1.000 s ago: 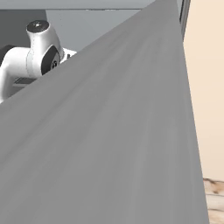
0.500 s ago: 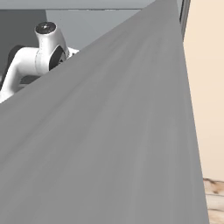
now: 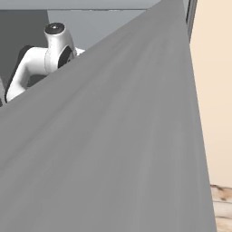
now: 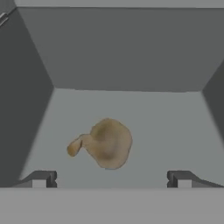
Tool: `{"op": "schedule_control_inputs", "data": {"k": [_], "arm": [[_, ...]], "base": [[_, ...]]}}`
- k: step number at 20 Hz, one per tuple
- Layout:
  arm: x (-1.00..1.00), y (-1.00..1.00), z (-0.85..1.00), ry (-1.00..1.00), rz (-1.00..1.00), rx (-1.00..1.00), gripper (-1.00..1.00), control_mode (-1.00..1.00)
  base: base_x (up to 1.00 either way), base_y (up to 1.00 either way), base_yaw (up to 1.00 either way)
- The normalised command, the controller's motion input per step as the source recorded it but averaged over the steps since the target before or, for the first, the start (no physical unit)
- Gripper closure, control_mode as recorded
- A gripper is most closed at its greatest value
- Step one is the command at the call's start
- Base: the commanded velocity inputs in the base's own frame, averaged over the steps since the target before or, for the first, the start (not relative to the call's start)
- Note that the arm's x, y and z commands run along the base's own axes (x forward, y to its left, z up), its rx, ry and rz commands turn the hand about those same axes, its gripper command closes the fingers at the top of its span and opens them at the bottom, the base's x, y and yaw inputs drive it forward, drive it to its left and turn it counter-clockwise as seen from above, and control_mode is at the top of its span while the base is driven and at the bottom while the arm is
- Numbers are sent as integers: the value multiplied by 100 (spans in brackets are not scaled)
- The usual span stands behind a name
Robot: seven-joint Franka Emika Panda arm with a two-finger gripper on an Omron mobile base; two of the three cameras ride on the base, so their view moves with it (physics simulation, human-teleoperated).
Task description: Retrieve the bottle and the shaker from the cabinet and place them next to the mixing bowl on the counter. Then add garlic from the fridge to the mixing bowl.
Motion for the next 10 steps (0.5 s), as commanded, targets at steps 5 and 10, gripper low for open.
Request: {"op": "schedule_control_inputs", "data": {"k": [5, 10], "arm": [[48, 0, -17, 0, 0, 0, -100, -100], [22, 0, -12, 0, 0, 0, -100, -100]], "base": [[0, 0, 0], [0, 0, 0]]}}
